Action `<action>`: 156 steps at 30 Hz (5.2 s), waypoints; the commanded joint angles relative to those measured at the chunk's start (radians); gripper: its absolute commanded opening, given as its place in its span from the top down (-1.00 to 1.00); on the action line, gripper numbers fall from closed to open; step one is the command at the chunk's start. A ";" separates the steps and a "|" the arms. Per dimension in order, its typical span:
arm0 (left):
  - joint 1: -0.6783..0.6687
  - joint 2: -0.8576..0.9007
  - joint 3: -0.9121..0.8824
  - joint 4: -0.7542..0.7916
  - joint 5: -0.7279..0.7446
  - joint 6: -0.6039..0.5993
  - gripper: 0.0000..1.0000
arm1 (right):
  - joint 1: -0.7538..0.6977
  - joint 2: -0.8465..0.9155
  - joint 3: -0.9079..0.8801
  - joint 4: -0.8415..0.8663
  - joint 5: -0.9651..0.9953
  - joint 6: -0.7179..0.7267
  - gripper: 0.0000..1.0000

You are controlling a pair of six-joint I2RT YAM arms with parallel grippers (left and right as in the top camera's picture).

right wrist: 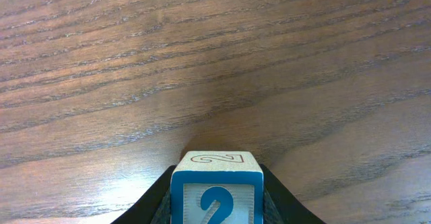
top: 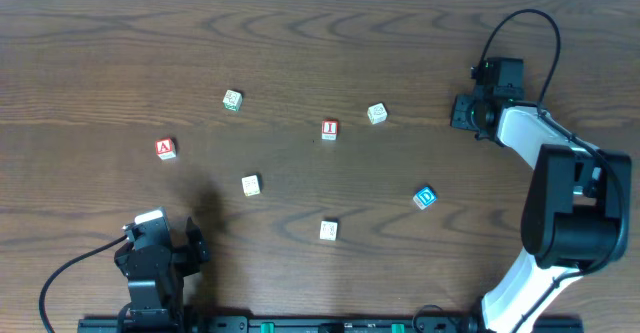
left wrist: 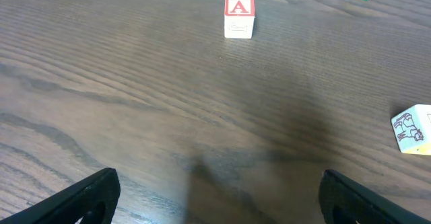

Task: Spell out Ai2
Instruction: 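Close the right gripper on the blue '2' block and lift, then carry the '2' block to just right of the 'I' block, then set the '2' block beside the 'I' block and open the right gripper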

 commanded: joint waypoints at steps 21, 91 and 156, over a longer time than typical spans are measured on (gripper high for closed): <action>0.006 -0.006 -0.016 -0.018 -0.003 0.014 -0.91 | 0.404 -0.002 0.639 -0.393 0.171 0.138 0.83; 0.006 -0.006 -0.016 -0.018 -0.003 0.014 -0.91 | 0.634 0.060 0.343 -0.449 0.147 0.478 0.97; 0.006 -0.006 -0.016 -0.018 -0.003 0.014 -0.91 | 0.605 0.062 0.299 -0.380 0.157 0.478 0.18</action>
